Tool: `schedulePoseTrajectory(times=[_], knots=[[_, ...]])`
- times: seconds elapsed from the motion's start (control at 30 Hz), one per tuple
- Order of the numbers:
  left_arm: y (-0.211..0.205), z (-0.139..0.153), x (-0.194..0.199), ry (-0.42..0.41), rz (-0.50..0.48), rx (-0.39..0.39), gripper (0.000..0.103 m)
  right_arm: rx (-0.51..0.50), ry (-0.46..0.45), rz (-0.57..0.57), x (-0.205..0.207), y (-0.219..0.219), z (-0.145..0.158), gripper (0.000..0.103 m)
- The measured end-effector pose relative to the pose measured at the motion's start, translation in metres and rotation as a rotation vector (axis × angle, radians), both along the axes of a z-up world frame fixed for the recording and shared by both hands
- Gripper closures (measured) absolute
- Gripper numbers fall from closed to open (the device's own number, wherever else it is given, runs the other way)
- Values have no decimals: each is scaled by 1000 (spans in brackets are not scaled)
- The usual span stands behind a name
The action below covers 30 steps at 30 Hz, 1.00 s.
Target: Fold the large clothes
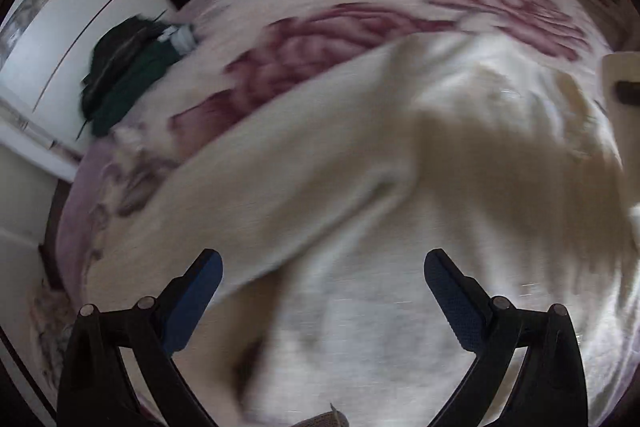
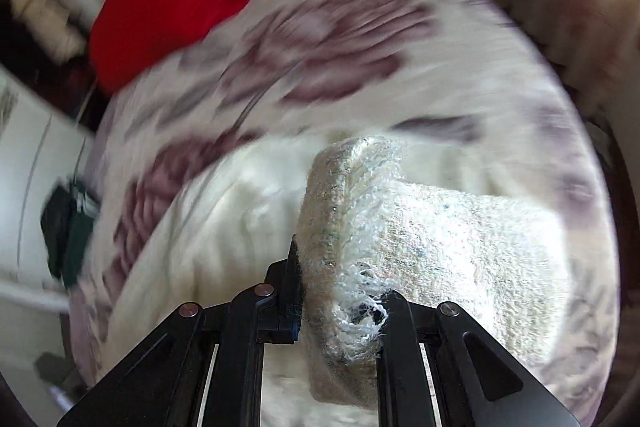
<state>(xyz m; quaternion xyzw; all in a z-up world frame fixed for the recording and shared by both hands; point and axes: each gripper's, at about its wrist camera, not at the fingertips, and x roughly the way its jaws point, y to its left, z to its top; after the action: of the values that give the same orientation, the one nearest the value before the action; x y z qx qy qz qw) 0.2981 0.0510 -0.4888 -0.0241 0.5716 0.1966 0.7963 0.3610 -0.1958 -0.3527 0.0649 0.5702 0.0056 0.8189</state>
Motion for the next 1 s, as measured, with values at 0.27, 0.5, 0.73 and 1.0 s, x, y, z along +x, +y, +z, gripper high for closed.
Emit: schedulePoseTrajectory(times=[0.27, 0.5, 0.73, 1.0], knots=[[92, -26, -45, 47, 183, -43, 0, -80, 279, 215, 17, 176, -148, 71], [139, -37, -111, 59, 368, -278, 0, 343, 206, 60, -17, 118, -79, 36], [183, -89, -150, -45, 658, -691, 3, 325, 311, -122, -25, 78, -115, 36], [243, -122, -154, -299, 1043, -805, 17, 275, 450, 64, -24, 160, -182, 36]])
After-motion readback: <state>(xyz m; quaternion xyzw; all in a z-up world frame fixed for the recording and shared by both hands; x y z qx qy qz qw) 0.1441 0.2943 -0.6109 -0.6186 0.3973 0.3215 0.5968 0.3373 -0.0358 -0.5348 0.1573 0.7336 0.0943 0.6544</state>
